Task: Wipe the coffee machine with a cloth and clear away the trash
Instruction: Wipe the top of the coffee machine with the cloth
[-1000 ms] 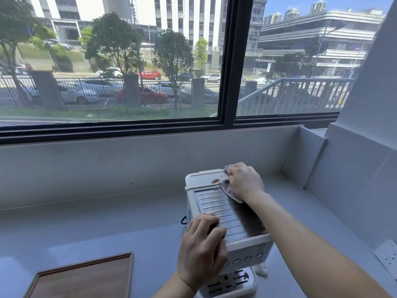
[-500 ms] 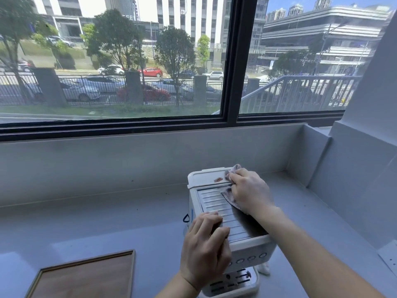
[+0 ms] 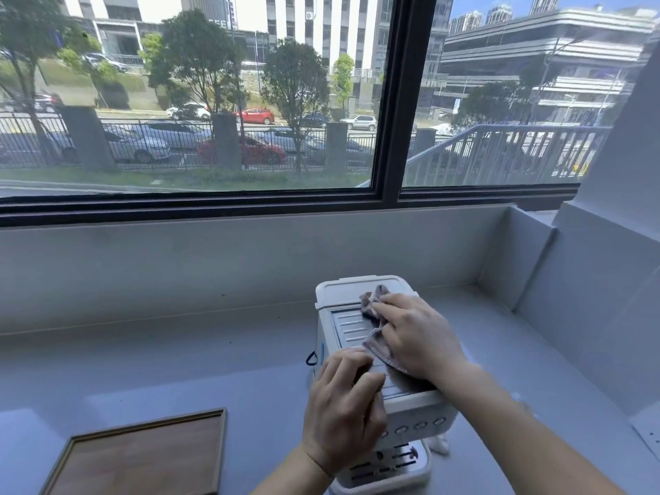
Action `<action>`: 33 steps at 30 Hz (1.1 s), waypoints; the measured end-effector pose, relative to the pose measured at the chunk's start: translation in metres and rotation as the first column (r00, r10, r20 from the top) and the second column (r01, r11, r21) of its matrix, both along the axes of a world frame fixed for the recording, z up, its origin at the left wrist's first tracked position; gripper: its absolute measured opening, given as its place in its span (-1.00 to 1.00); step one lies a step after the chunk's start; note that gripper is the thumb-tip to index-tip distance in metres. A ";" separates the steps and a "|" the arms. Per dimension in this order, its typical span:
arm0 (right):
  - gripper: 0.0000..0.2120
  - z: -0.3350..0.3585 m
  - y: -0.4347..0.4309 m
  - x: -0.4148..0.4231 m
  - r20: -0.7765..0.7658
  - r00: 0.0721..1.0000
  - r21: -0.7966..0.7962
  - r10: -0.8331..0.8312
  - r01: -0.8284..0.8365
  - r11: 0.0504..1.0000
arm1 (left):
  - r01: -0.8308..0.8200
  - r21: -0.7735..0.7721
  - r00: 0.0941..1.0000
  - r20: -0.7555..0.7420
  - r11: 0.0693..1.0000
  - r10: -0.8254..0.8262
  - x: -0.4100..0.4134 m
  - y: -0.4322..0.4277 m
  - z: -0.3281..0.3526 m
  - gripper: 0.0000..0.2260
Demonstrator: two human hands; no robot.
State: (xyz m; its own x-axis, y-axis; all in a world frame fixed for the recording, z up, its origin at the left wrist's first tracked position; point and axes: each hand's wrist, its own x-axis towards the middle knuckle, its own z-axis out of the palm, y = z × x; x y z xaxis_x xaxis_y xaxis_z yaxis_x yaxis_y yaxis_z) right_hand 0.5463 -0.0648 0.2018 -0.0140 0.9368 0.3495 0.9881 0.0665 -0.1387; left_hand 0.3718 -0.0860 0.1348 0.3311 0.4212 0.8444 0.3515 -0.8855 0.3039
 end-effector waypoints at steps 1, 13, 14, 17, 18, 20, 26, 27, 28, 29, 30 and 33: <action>-0.62 0.001 0.004 0.006 -0.010 0.998 -0.024 -0.066 0.066 0.998 | 0.004 -0.014 1.000 -0.004 1.000 -0.004 -0.001 -0.001 0.000 -0.89; -0.61 0.002 -0.010 0.016 -0.083 0.982 -0.042 -0.168 0.165 0.985 | -0.048 -0.077 0.998 -0.037 0.996 0.045 -0.006 -0.007 -0.008 -0.89; -0.54 0.004 -0.011 0.005 -0.046 0.983 -0.040 -0.178 0.176 0.984 | -0.042 -0.086 0.999 -0.034 0.995 0.039 -0.006 -0.007 -0.007 -0.93; -0.50 -0.002 -0.015 -0.033 -0.082 0.997 -0.039 0.003 -0.006 0.999 | 0.003 -0.137 1.000 -0.013 0.991 -0.005 -0.008 -0.007 -0.006 -0.85; -0.55 -0.001 -0.015 -0.037 -0.122 0.992 -0.049 0.041 -0.047 0.998 | 0.033 -0.165 0.999 -0.003 0.986 -0.034 -0.010 -0.007 -0.005 -0.78; -0.60 0.005 -0.015 -0.027 -0.195 0.981 -0.069 0.015 -0.029 0.997 | 0.095 -0.236 0.995 0.030 0.967 -0.091 -0.014 -0.006 0.002 -0.63; -0.35 0.019 -0.033 -0.005 -0.667 0.743 -0.217 0.053 -0.262 0.940 | 0.143 -0.448 0.987 -0.006 0.883 -0.163 -0.015 0.018 0.045 -0.40; -0.36 0.019 -0.038 -0.001 -0.708 0.704 -0.166 0.058 -0.245 0.955 | 0.111 -0.459 0.979 -0.104 0.882 -0.177 -0.014 0.023 0.050 -0.35; -0.40 0.016 -0.044 0.003 -0.666 0.745 -0.108 0.038 -0.147 0.983 | 0.063 -0.461 0.959 -0.218 0.885 -0.181 -0.012 0.028 0.053 -0.29; -0.44 0.011 -0.050 0.006 -0.620 0.785 -0.036 0.000 -0.028 0.999 | 0.008 -0.447 0.926 -0.335 0.895 -0.176 -0.009 0.032 0.055 -0.23; -0.51 0.006 -0.056 0.004 -0.581 0.813 0.019 -0.040 0.062 0.998 | -0.042 -0.418 0.885 -0.438 0.907 -0.161 -0.005 0.036 0.056 -0.19; -0.80 -0.007 -0.068 -0.009 -0.534 0.844 0.058 -0.061 0.108 0.992 | -0.076 -0.343 0.818 -0.558 0.936 -0.138 0.014 0.040 0.057 -0.22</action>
